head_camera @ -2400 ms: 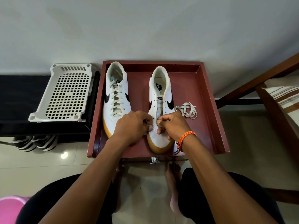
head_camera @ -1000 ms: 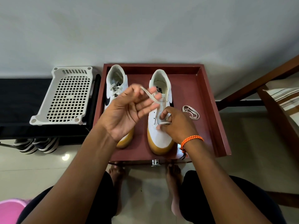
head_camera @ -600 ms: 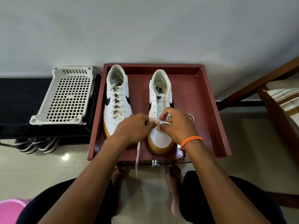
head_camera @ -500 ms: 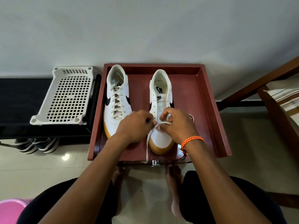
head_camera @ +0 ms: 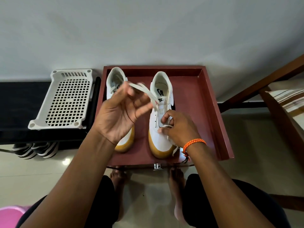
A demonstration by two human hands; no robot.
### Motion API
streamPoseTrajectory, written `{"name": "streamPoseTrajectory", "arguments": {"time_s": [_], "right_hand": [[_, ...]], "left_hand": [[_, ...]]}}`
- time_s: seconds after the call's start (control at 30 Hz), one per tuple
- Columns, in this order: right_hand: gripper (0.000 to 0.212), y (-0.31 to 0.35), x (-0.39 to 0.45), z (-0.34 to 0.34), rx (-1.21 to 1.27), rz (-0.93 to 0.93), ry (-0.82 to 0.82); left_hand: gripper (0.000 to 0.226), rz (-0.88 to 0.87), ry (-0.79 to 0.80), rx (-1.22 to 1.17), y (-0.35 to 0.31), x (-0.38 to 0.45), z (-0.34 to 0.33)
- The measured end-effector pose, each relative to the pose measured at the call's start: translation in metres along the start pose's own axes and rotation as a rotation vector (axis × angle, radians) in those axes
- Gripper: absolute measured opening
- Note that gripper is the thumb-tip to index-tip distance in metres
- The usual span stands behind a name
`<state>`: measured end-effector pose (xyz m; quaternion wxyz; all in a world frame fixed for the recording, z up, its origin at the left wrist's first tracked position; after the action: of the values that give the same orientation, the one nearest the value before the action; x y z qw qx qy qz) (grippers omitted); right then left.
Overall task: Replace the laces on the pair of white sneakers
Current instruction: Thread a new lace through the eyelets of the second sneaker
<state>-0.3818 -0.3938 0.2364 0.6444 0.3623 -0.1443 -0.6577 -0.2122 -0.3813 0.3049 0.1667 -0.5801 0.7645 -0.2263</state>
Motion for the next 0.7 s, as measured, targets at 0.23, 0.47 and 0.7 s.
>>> {"name": "streamPoseTrajectory", "arguments": {"time_s": [0.23,0.47,0.7], "right_hand": [[0.019,-0.001,0.001,0.001,0.033,0.016,0.020],[0.019,0.006,0.000,0.015,0.023,0.035,0.073],[0.035,0.002,0.005,0.006,0.117,-0.028,0.213]], "left_hand": [[0.024,0.158,0.051,-0.179,-0.006,-0.005,-0.016],[0.032,0.432,-0.315,1.521,0.028,-0.013,0.054],[0.024,0.298,-0.174,1.850,0.044,-0.001,0.054]]}}
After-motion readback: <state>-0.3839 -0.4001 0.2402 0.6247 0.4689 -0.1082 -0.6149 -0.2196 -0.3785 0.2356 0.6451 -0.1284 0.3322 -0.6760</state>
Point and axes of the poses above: each hand's wrist, its own x-axis towards the middle knuckle, its own z-axis out of the back of the hand, y = z × x, the point moved 10 cm from there along x, towards the middle knuckle, and after that the axes turned 1 degree about -z, right-handed, at the moved point
